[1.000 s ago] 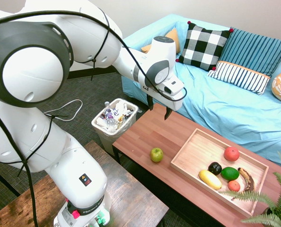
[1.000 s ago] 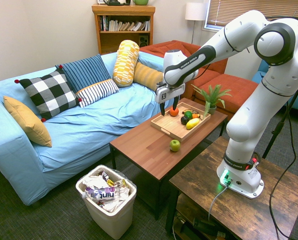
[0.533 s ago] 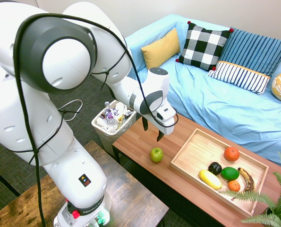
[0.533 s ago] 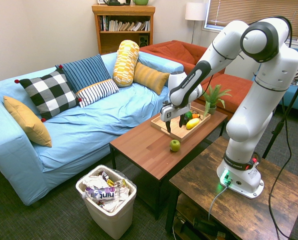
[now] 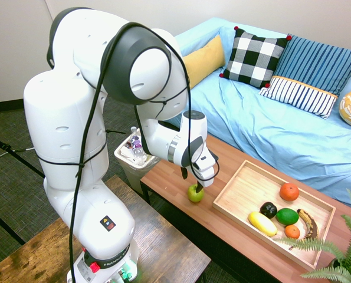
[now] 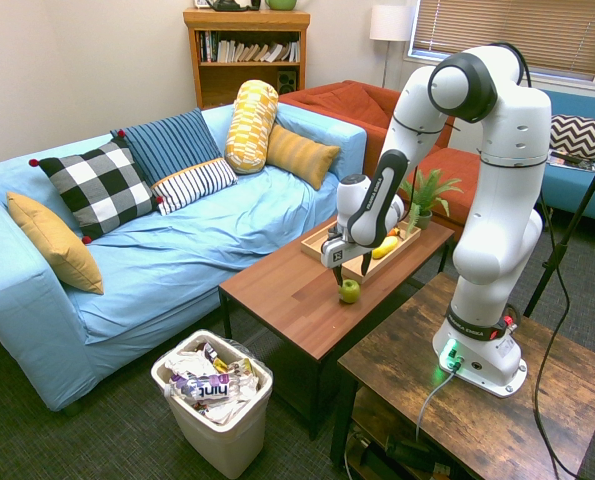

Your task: Put the apple in the tray

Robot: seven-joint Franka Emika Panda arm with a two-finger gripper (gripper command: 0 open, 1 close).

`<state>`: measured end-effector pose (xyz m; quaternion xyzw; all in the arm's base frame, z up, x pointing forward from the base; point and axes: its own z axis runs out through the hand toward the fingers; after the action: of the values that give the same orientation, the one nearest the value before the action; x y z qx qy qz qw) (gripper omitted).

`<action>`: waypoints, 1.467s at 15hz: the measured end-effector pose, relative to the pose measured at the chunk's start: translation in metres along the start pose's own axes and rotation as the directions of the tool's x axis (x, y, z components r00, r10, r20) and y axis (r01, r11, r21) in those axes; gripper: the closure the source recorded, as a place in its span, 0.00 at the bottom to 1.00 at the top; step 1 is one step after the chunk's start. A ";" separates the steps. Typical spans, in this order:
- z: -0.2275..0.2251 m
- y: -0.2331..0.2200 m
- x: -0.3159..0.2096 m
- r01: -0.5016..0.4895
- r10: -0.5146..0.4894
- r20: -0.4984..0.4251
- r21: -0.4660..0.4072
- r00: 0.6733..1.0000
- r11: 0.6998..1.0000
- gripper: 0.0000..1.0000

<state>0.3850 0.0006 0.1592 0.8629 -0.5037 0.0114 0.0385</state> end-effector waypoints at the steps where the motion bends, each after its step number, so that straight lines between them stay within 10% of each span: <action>1: 0.007 -0.001 0.000 -0.004 0.004 -0.001 -0.001 1.000 1.000 0.00; 12: 0.061 -0.027 0.017 -0.069 0.069 0.011 -0.045 0.998 0.997 0.00; 13: 0.064 -0.027 0.018 -0.068 0.069 0.014 -0.048 0.998 0.996 1.00; 22: 0.073 -0.022 0.017 -0.055 0.059 0.050 -0.067 0.997 0.996 1.00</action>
<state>0.4114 -0.0095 0.0858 0.8465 -0.5290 -0.0266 0.0532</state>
